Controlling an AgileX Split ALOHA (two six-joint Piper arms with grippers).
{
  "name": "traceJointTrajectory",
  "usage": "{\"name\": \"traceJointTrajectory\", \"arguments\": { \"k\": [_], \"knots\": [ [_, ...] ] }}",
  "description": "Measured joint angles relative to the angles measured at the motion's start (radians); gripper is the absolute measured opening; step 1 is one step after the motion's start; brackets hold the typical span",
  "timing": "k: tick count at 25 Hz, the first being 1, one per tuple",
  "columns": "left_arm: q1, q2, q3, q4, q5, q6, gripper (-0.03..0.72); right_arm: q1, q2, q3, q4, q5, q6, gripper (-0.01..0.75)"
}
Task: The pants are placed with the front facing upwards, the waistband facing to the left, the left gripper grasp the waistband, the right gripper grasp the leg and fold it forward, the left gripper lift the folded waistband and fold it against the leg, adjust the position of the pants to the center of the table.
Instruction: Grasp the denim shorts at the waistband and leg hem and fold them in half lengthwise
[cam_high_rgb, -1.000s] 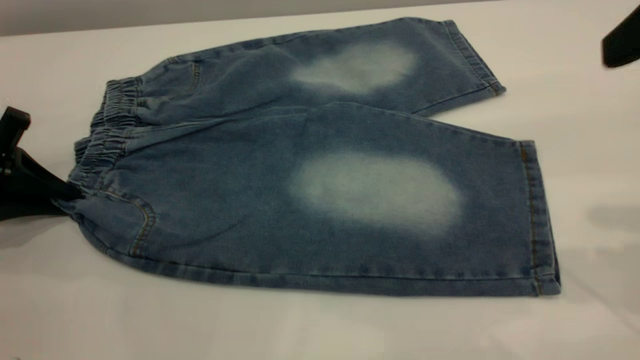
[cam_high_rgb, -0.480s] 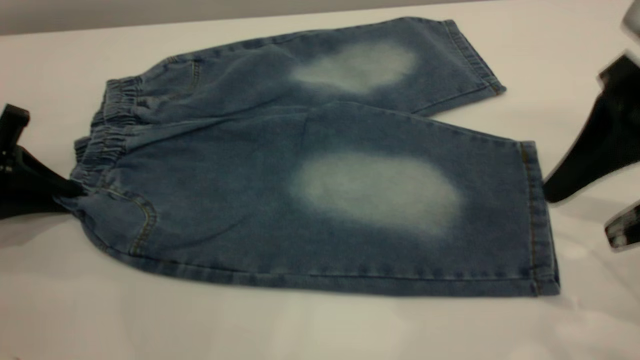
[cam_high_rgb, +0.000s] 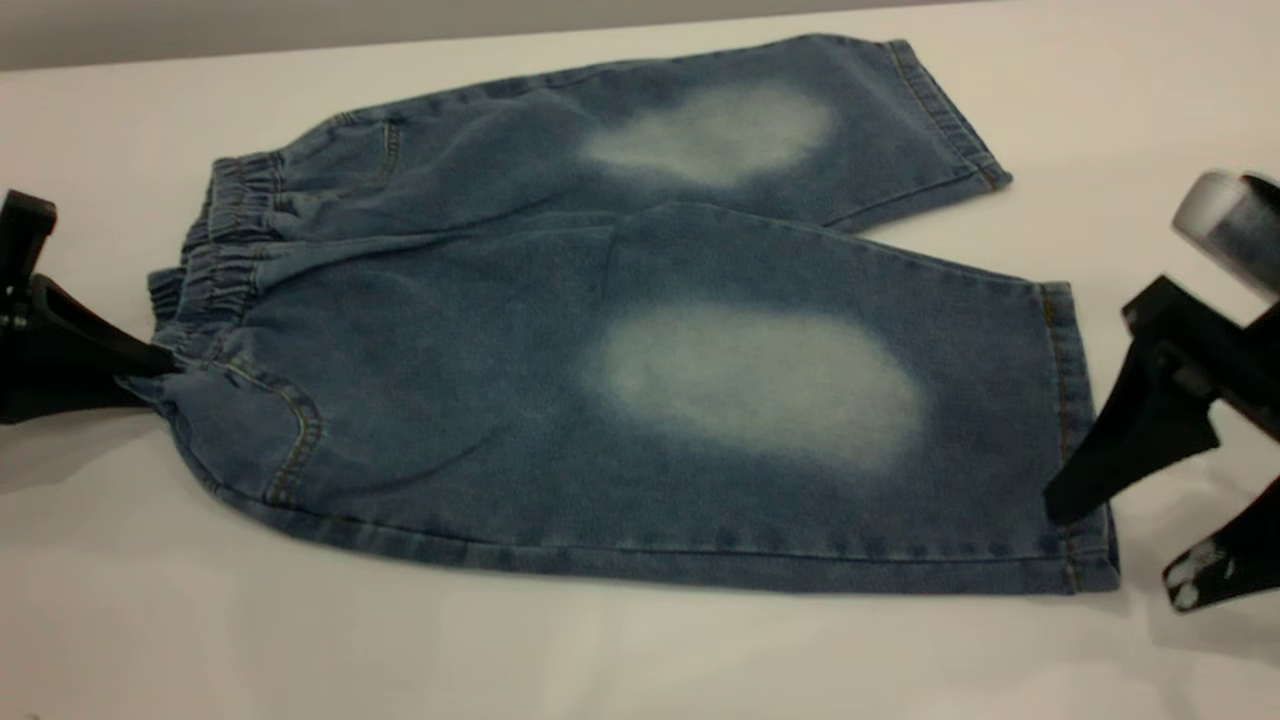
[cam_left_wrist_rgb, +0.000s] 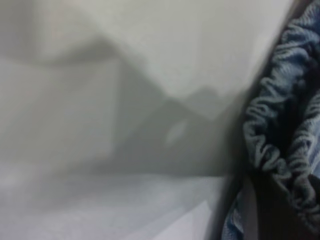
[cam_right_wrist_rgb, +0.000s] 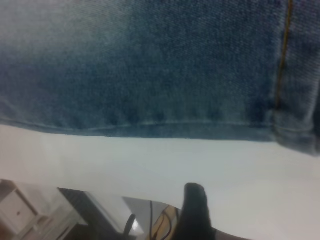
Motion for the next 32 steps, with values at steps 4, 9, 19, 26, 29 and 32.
{"name": "traceJointTrajectory", "arguments": {
  "k": [4, 9, 19, 26, 29, 32],
  "knots": [
    [0.000, 0.000, 0.000, 0.000, 0.005, 0.000, 0.121, 0.000, 0.080, 0.000, 0.081, -0.004, -0.085, 0.497],
    [0.000, 0.000, 0.000, 0.000, 0.009, -0.001, 0.121, 0.000, 0.138, 0.000, 0.214, 0.022, -0.222, 0.495],
    [0.000, 0.000, 0.000, 0.001, 0.011, -0.001, 0.121, 0.000, 0.197, 0.000, 0.400, 0.069, -0.439, 0.459],
    [0.000, 0.000, 0.000, 0.007, 0.043, -0.001, 0.121, 0.000, 0.197, 0.000, 0.521, 0.006, -0.542, 0.277],
    [0.000, 0.000, 0.000, 0.014, 0.043, -0.001, 0.121, 0.000, 0.197, -0.001, 0.521, -0.022, -0.551, 0.148],
    [0.000, -0.001, 0.000, 0.016, 0.044, -0.001, 0.121, 0.000, 0.193, -0.001, 0.518, -0.033, -0.562, 0.039]
  ]
}}
